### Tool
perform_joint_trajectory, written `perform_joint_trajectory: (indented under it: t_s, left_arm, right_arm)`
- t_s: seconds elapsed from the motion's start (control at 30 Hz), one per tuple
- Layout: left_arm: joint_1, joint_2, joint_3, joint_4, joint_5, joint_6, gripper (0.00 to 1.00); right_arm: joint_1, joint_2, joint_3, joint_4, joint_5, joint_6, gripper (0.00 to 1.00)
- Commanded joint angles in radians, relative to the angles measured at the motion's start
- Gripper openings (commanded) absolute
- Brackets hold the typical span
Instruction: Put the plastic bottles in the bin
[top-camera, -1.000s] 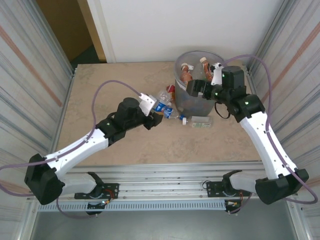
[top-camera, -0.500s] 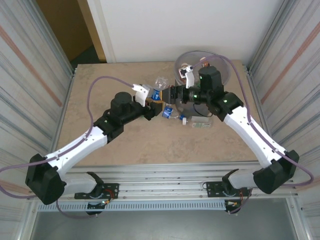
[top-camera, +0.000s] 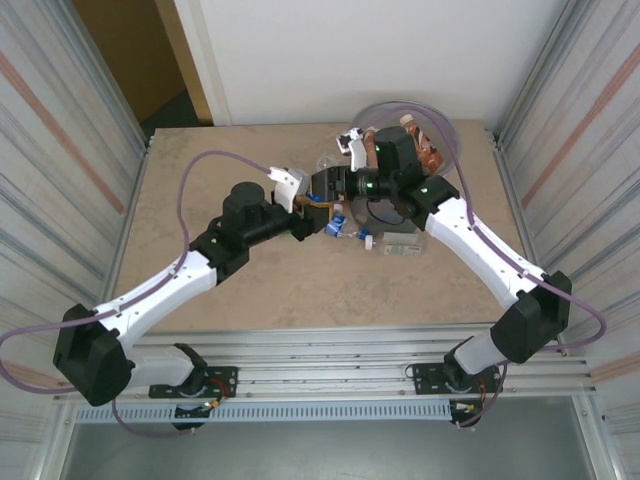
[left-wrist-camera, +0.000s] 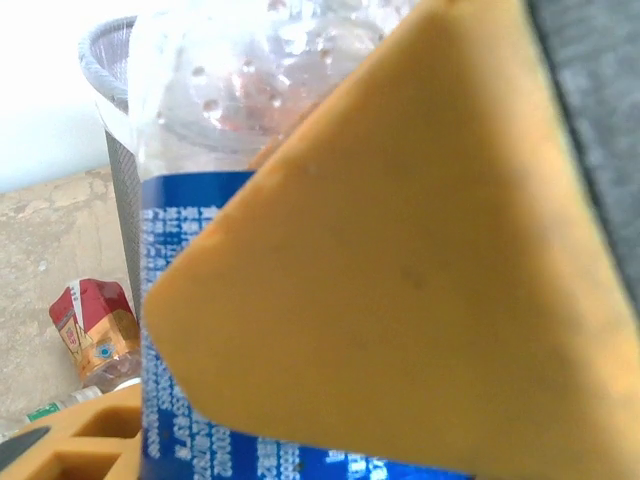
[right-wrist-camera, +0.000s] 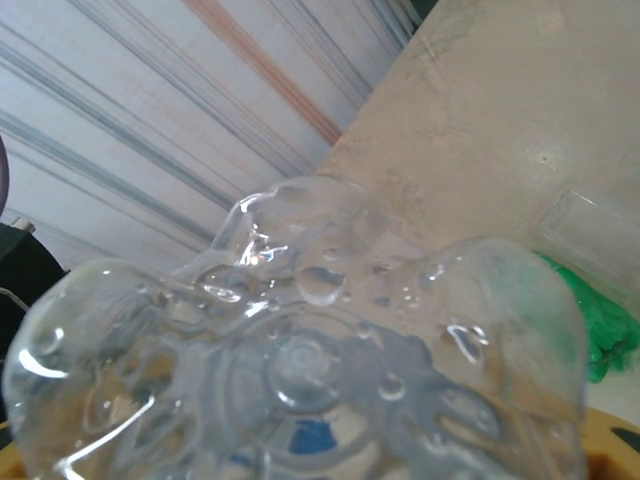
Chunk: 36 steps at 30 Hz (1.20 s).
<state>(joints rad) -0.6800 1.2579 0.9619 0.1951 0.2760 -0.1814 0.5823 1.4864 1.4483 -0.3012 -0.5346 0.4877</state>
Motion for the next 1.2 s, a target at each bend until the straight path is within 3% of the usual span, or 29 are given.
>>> perform_joint_trajectory:
  t_s: [0.0, 0.17, 0.57, 0.87, 1.17]
  left_arm:
    - [-0.001, -0.042, 0.011, 0.046, -0.003, 0.02, 0.65]
    - [0.0, -0.109, -0.016, 0.05, -0.036, 0.049, 0.99]
    - [-0.001, -0.216, -0.107, 0.012, -0.149, 0.073, 0.99]
    - [0.0, -0.227, -0.138, -0.026, -0.178, 0.047, 0.99]
    - [0.0, -0.233, -0.151, -0.031, -0.185, 0.035, 0.99]
  right_arm:
    - [-0.005, -0.009, 0.051, 0.01, 0.055, 0.012, 0.47]
    - [-0.06, -0.03, 0.106, -0.008, 0.117, 0.036, 0.43]
    - [-0.348, 0.03, 0.204, 0.121, 0.192, 0.238, 0.45]
    - [-0.43, 0.17, 0.254, 0.129, 0.266, 0.343, 0.46]
    - [-0.426, 0.283, 0.269, 0.145, 0.221, 0.42, 0.5]
